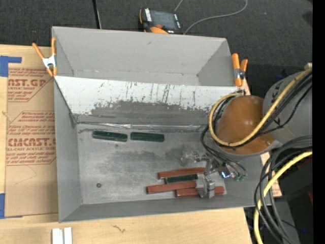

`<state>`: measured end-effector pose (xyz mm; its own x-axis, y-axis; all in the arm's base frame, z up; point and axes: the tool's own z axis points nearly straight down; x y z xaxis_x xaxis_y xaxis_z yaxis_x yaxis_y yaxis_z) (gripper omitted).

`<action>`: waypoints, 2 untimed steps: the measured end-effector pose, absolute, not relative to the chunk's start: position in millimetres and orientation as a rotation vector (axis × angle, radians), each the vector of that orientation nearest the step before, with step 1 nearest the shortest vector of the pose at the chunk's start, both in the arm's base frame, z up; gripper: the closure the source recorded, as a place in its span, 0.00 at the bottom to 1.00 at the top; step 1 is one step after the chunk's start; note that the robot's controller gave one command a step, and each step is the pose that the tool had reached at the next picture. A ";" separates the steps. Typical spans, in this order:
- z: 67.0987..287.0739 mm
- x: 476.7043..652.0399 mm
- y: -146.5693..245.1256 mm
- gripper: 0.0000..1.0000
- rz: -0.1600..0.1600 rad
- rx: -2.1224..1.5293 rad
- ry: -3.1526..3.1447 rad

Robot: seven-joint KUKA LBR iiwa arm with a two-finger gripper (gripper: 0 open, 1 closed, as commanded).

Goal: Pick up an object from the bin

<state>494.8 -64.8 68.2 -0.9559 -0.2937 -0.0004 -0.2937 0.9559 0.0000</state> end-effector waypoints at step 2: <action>347.2 514.2 -59.1 1.00 -0.006 -1.181 2.902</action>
Offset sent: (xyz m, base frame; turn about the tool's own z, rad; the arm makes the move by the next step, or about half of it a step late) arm 0.0000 0.0000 0.0000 0.0000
